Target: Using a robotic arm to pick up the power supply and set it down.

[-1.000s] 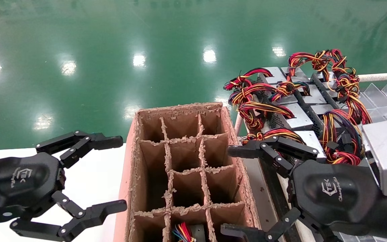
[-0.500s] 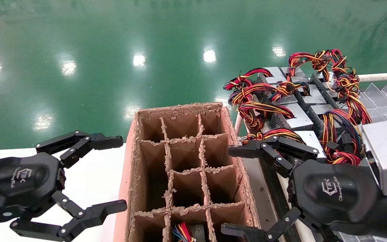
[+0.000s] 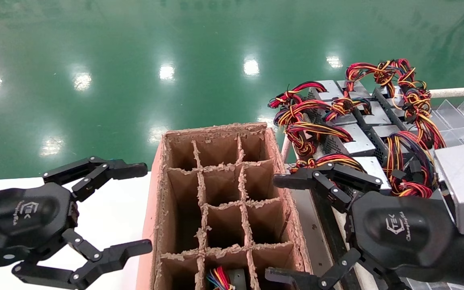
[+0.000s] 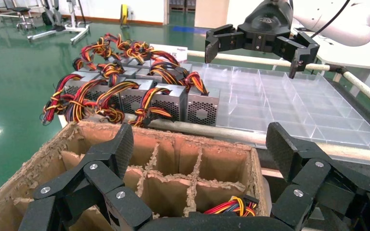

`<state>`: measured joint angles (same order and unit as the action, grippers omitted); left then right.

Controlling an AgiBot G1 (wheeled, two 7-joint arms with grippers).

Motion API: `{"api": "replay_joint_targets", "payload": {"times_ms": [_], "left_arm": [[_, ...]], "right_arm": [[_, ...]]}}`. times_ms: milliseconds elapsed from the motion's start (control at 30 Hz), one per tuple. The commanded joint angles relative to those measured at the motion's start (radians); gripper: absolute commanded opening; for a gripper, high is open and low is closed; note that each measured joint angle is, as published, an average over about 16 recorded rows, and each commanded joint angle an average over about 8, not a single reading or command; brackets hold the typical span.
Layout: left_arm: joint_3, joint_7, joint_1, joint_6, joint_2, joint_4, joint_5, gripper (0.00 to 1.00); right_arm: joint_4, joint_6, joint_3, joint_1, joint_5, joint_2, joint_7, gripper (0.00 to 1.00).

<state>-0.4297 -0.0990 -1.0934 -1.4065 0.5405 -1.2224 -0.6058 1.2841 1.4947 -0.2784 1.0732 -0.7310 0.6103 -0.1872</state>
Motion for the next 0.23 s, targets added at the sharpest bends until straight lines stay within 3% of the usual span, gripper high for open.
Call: {"api": "replay_joint_targets", "payload": {"times_ms": [33,233], "left_arm": [[0.000,0.000,0.000,0.000,0.000,0.000,0.000,1.00],[0.000,0.000,0.000,0.000,0.000,0.000,0.000,1.00]], "right_arm": [[0.000,0.000,0.000,0.000,0.000,0.000,0.000,1.00],[0.000,0.000,0.000,0.000,0.000,0.000,0.000,1.00]]}}
